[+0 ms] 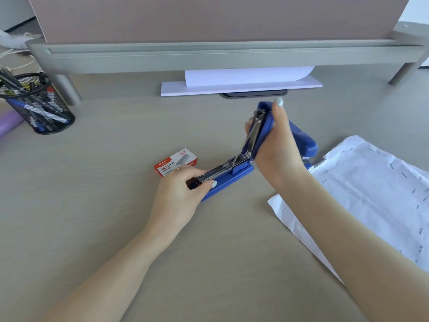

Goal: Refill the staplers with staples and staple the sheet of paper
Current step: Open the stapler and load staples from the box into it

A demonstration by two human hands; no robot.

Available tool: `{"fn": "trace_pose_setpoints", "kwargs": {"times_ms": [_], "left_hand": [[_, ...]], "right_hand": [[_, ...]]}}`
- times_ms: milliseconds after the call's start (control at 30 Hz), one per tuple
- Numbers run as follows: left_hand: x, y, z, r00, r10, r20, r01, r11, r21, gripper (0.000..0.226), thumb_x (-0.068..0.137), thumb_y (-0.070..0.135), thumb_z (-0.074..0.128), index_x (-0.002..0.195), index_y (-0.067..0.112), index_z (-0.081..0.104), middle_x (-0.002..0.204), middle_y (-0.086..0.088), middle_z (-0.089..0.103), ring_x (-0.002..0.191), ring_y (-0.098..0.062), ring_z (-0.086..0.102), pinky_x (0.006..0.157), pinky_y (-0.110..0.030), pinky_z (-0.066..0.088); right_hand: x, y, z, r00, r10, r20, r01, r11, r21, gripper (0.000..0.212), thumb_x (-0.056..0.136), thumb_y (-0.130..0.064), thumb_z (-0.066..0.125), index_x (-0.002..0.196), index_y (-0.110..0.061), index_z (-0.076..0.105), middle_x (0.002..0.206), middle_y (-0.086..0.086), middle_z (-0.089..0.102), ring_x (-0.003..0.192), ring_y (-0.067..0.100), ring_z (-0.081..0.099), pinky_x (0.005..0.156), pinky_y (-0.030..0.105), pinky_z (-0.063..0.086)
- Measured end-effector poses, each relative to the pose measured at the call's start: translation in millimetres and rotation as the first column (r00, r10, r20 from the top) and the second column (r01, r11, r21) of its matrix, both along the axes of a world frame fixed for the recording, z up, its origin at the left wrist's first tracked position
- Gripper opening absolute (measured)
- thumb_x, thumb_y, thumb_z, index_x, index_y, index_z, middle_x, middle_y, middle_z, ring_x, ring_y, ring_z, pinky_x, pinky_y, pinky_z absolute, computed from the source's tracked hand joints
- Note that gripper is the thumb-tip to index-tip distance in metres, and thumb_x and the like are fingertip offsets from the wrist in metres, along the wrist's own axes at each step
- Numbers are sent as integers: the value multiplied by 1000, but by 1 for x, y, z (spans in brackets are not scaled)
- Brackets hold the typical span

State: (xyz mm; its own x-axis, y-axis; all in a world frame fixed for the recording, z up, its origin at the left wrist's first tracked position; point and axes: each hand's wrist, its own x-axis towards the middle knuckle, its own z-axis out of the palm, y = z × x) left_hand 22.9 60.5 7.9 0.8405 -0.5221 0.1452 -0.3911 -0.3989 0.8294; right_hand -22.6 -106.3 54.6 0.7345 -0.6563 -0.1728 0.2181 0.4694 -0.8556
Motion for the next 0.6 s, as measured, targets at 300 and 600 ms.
{"fn": "trace_pose_setpoints", "kwargs": {"times_ms": [300,600], "left_hand": [[5,1,-1,999,9,37,-9,1000,19,9,79,20,66,87,23,70,85,19,64,91,11,49,68,-1,36],[7,7,0,996,-3,92,-3,998,63,5,80,19,66,83,23,66,84,14,62,87,0,52,69,-8,37]], "right_hand": [[8,-39,-26,985,-160,71,121,915,385,38,97,-42,33,79,-13,50,75,0,56,74,18,59,84,35,46],[15,-49,-38,859,-367,-358,161,856,-491,43,91,-2,29,99,-22,66,91,-8,59,64,4,46,50,5,35]]}}
